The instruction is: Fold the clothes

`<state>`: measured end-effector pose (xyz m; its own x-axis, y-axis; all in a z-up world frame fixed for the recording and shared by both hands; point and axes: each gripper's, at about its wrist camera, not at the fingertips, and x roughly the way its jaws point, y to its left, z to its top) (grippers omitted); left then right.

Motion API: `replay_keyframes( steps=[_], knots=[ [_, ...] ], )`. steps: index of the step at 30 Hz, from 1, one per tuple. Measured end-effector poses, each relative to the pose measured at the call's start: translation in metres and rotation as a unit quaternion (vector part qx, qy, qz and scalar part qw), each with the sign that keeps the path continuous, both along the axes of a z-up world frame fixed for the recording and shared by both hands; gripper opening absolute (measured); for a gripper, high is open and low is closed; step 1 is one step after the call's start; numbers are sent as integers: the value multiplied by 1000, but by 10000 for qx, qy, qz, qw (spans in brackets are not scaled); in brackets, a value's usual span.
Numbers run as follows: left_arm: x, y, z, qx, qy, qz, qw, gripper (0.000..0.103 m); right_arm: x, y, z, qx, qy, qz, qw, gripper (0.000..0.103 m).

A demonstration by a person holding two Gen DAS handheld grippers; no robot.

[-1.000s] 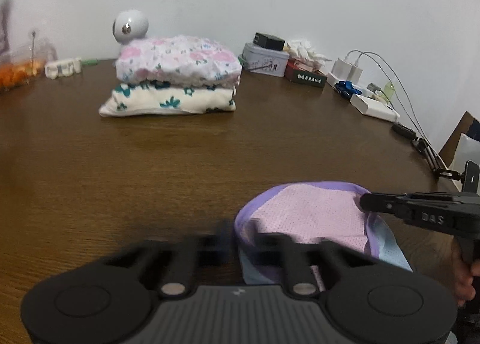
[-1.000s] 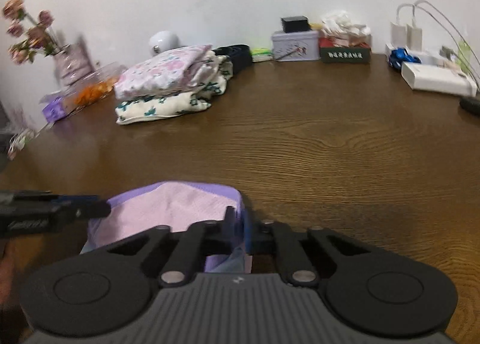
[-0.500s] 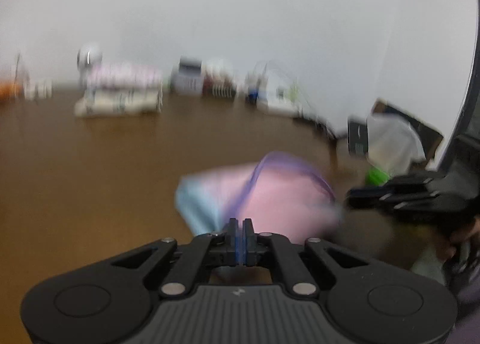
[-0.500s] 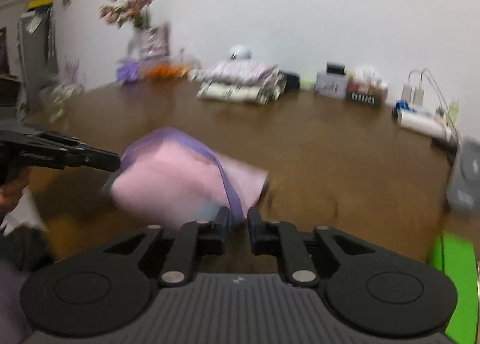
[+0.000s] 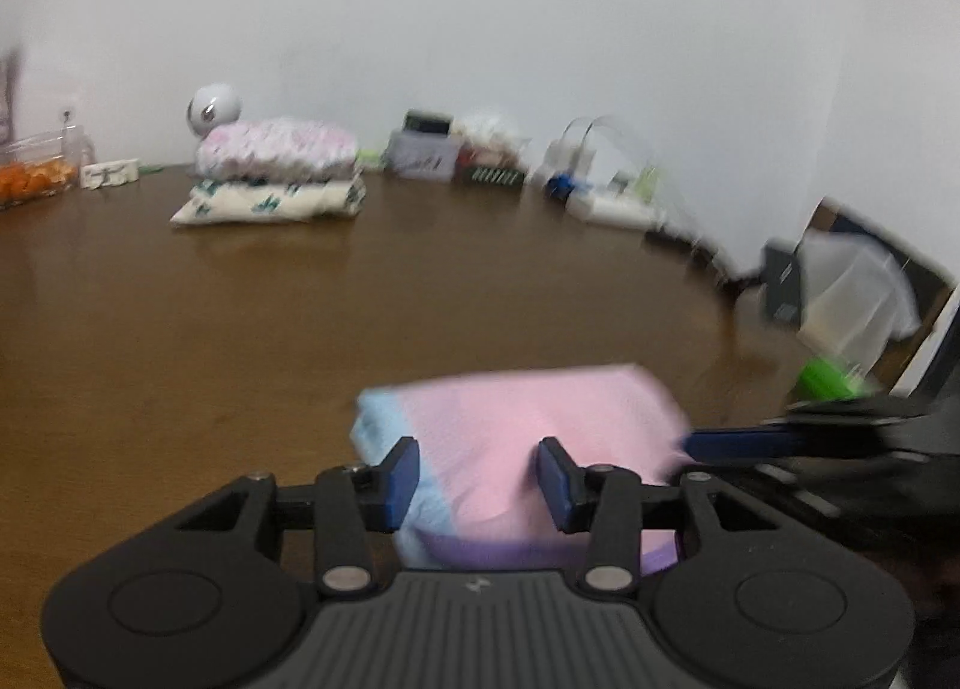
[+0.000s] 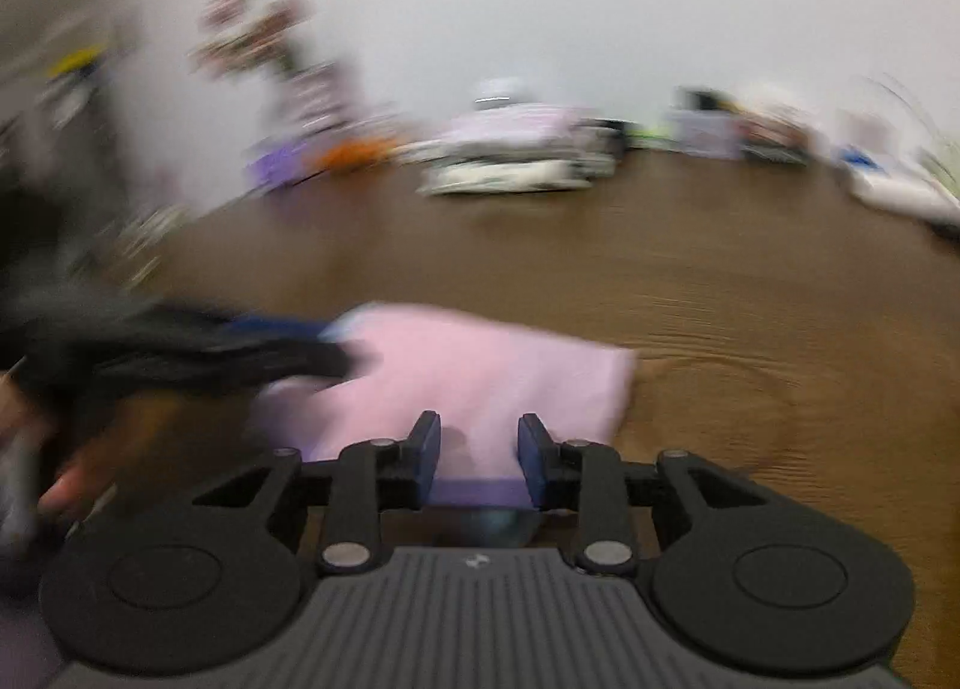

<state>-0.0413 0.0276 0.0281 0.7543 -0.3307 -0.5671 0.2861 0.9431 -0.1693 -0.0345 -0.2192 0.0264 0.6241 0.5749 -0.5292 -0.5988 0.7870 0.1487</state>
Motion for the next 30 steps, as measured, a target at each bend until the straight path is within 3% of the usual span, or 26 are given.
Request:
replay_keyframes(
  steps=[3, 5, 8, 10, 12, 14, 16, 23, 26, 30],
  knots=[
    [-3, 16, 1, -208, 69, 289, 9993, 52, -20, -1, 4, -67, -300, 286, 9991, 51],
    [-7, 22, 6, -304, 10, 409, 9987, 52, -19, -8, 8, 60, -413, 51, 9991, 51],
    [-13, 10, 10, -235, -77, 6, 9997, 58, -1, -15, 4, 167, -331, -533, 9979, 51],
    [-16, 3, 7, -150, -30, -234, 9996, 57, 5, -4, -7, -130, -133, -412, 9990, 51],
    [-20, 1, 3, -28, 52, -297, 9995, 57, -9, 5, -12, -404, -276, -186, 9986, 52],
    [-25, 2, -2, 68, 117, -361, 9993, 58, -16, 3, -10, -472, -347, -213, 9981, 66],
    [-29, 6, -5, 116, 149, -429, 9989, 58, -20, -9, -6, -297, -340, -293, 9986, 72],
    [-29, 18, -5, -24, 233, -320, 9992, 64, -3, -23, -6, 241, 9, -435, 9988, 75],
    [-29, 15, -8, -22, 221, -461, 9987, 68, 4, -14, -16, 132, 164, -332, 9992, 75],
    [-31, 8, -8, 167, 190, -568, 9981, 64, 1, -6, -21, 54, 218, -242, 9995, 70]
  ],
)
